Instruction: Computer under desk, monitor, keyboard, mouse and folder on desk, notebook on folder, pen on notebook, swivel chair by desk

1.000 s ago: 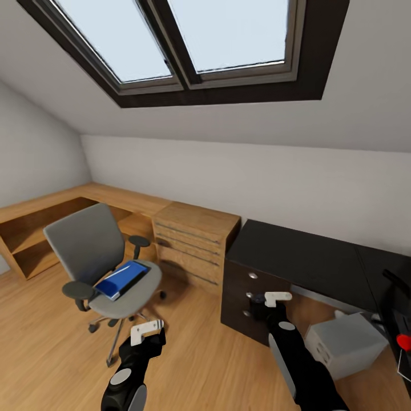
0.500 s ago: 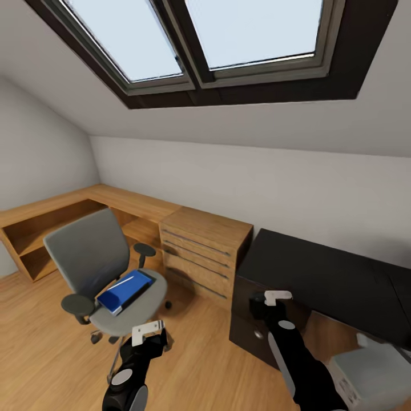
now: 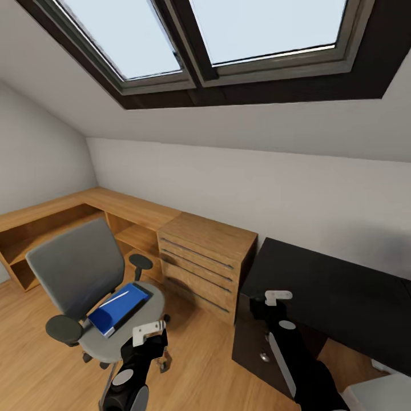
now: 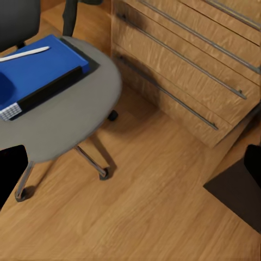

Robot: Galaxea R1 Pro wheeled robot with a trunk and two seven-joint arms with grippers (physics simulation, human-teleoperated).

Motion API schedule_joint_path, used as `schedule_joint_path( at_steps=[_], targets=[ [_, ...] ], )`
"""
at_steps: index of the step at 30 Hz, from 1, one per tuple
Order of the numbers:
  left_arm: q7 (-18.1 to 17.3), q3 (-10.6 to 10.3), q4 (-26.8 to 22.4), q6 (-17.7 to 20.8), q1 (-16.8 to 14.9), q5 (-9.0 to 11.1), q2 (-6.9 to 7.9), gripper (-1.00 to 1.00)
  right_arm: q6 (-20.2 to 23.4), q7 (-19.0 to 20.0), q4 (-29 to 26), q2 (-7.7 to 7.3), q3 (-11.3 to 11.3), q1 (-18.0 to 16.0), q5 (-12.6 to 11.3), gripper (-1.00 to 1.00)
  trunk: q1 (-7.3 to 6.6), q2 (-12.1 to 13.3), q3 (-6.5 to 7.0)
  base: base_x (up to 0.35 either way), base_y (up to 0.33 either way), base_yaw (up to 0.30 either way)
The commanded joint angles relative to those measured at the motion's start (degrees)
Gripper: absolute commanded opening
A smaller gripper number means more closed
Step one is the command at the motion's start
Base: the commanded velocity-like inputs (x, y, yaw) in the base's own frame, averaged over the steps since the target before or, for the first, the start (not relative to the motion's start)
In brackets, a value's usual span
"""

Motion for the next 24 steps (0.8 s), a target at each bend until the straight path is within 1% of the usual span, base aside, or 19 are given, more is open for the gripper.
schedule_joint_path(
  at_steps=[1, 2, 14, 18, 19, 22, 24],
  targets=[
    [0.48, -0.09, -0.08, 0.15, -0.06, 0.52, 0.07, 1.0, 0.36, -0.23, -0.05, -0.01, 0.11, -0.05, 0.0, -1.0, -0.15, 0.3, 0.06, 0.339, 0.0, 0.0],
    [0.48, -0.09, -0.08, 0.15, -0.06, 0.52, 0.08, 1.0, 0.36, -0.23, -0.03, -0.01, 0.11, -0.05, 0.0, -1.0, -0.37, 0.7, 0.23, 0.339, 0.0, 0.0],
    [0.48, -0.18, -0.08, 0.15, -0.06, 0.52, 0.03, 1.0, 0.36, 0.29, 1.11, -0.1, -0.19, -0.05, 0.08, -1.0, -0.37, 0.7, 0.23, 0.339, 0.0, 0.0],
    [0.48, -0.65, -0.08, 0.15, -0.06, 0.52, 0.02, 1.0, 0.36, 0.27, 3.62, -0.29, -0.53, -0.05, 0.02, -1.0, -0.37, 0.7, 0.23, 0.339, 0.0, 0.0],
    [0.48, -0.75, -0.08, 0.15, -0.06, 0.54, 0.07, 1.0, 0.17, 0.23, 4.97, -0.34, -0.73, -0.05, 0.0, -1.0, -0.37, 0.7, 0.23, 0.303, 0.0, 0.0],
    [0.48, -0.78, -0.08, 0.15, -0.06, 0.54, 0.1, 1.0, -0.88, 0.22, 6.21, -0.36, -0.89, -0.11, 0.05, -1.0, -0.37, 0.7, 0.23, 0.247, 0.0, 0.0],
    [0.48, -0.79, -0.08, 0.15, -0.06, 0.54, 0.1, 1.0, -1.53, 0.14, 7.02, -1.14, -1.06, -0.15, 0.05, -1.0, -0.37, 0.7, 0.23, 0.047, 0.0, 0.0]
  ],
)
